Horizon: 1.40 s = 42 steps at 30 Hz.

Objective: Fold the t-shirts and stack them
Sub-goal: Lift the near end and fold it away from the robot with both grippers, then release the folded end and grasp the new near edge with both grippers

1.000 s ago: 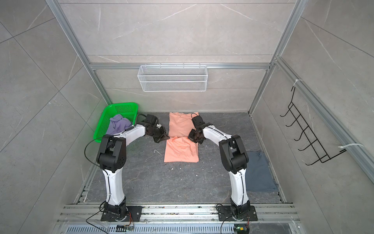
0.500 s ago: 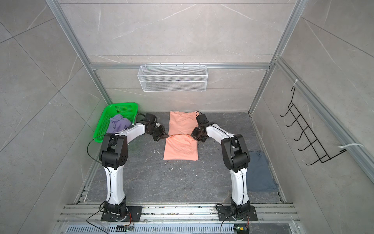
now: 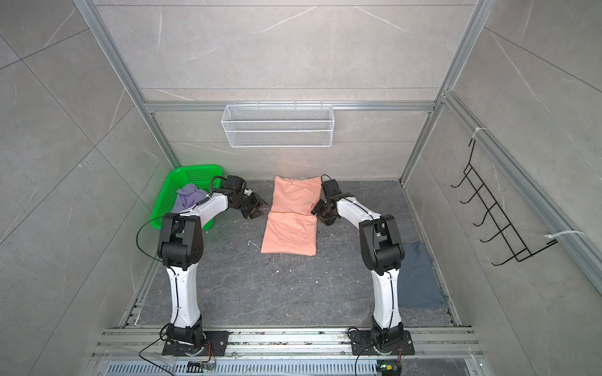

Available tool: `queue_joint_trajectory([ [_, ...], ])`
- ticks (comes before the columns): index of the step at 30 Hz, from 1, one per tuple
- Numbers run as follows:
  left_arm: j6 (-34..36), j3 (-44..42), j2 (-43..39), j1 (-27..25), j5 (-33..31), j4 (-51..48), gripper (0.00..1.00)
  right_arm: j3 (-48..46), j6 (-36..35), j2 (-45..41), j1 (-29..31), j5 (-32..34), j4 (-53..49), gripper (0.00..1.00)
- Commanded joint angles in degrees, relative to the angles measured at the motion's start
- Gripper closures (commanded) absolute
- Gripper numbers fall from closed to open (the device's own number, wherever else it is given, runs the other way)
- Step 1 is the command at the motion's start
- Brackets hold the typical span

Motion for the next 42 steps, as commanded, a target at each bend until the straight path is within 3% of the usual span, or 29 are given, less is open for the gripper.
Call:
queue_joint_trajectory([
  [1,1.90,-1.74,-5.25,1.01,-0.17,-0.03,0.44,-4.08,-1.62,-7.16,-0.13,0.51,0.73,0.43],
  [7,6.41,-11.93,-12.66,0.88,-0.93,-3.15,0.33,-20.96,2.29,-16.16,0.27,-5.34,8.48,0.41],
  [11,6.79,-22.57,-19.64,0.68,-1.37,-2.81,0.22,-30.67,4.58,-21.84,1.96,-6.56,12.10,0.34],
  [20,1.34,-39.23,-27.44,-4.04,-0.93,2.52,0.21,-46.80,13.33,-27.40,6.17,-10.18,24.72,0.34],
  [27,-4.83,-45.03,-25.49,-6.36,-0.12,11.24,0.28,-51.26,16.29,-25.54,7.10,-10.75,31.02,0.36],
  [37,-6.92,-44.53,-20.95,-6.36,-1.30,15.43,0.43,-51.69,19.98,-21.33,8.12,-8.64,34.58,0.46],
  [42,-6.38,-42.89,-19.60,-6.27,-3.05,15.73,0.58,-51.15,20.07,-20.08,8.10,-6.98,34.05,0.71],
])
